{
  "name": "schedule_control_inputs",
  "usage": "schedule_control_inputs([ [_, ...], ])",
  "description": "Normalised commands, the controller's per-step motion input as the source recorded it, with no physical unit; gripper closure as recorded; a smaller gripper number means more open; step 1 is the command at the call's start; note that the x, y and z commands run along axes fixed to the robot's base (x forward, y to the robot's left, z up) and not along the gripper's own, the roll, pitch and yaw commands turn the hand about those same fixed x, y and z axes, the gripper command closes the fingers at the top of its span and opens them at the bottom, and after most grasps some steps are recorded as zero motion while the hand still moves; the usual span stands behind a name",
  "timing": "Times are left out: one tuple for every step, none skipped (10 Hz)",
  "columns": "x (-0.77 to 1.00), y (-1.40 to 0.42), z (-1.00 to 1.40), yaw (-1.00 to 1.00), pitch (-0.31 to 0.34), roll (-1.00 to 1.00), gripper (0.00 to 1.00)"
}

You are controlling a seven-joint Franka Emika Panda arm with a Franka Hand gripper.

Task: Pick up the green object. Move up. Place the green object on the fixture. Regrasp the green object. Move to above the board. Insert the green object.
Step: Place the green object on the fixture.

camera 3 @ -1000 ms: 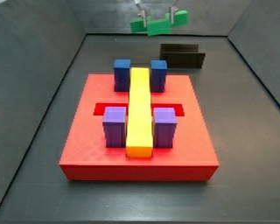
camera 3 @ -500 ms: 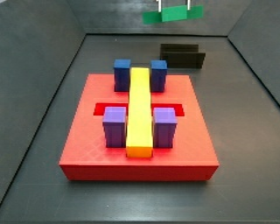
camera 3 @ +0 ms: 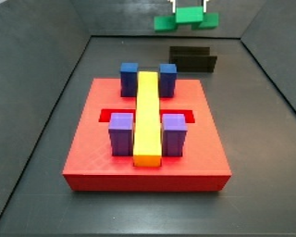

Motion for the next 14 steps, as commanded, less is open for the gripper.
schedule_control_inputs([
  [0.16, 0.0, -0.45, -0.04, 0.049, -0.59, 1.0],
  [0.15, -0.04, -0.6, -0.05, 0.051, -0.3, 1.0],
  [0.17, -0.05, -0.51, -0.06, 0.071, -0.06, 1.0],
  [0.21, -0.04, -0.37, -0.04, 0.177, 0.05, 1.0],
  [0.19, -0.02, -0.32, -0.04, 0.151, 0.07, 1.0],
  [0.26, 0.0, -0.23, -0.01, 0.077, 0.0, 1.0],
  [0.32, 0.0, -0.08, 0.0, 0.017, -0.03, 1.0],
  [0.34, 0.0, -0.05, 0.0, 0.037, 0.0, 1.0],
  [0.22, 0.0, 0.0, -0.01, 0.114, 0.0, 1.0],
  [0.0, -0.02, 0.0, 0.0, 0.0, 0.01, 1.0],
  [-0.06, -0.07, 0.0, 0.0, -0.02, 0.03, 1.0],
  [-0.23, -0.11, -0.06, 0.0, -0.103, 0.0, 1.0],
  [-0.52, -0.11, -0.18, 0.09, -0.26, 0.0, 1.0],
  [0.0, 0.0, 0.0, 0.0, 0.0, 0.0, 0.0],
])
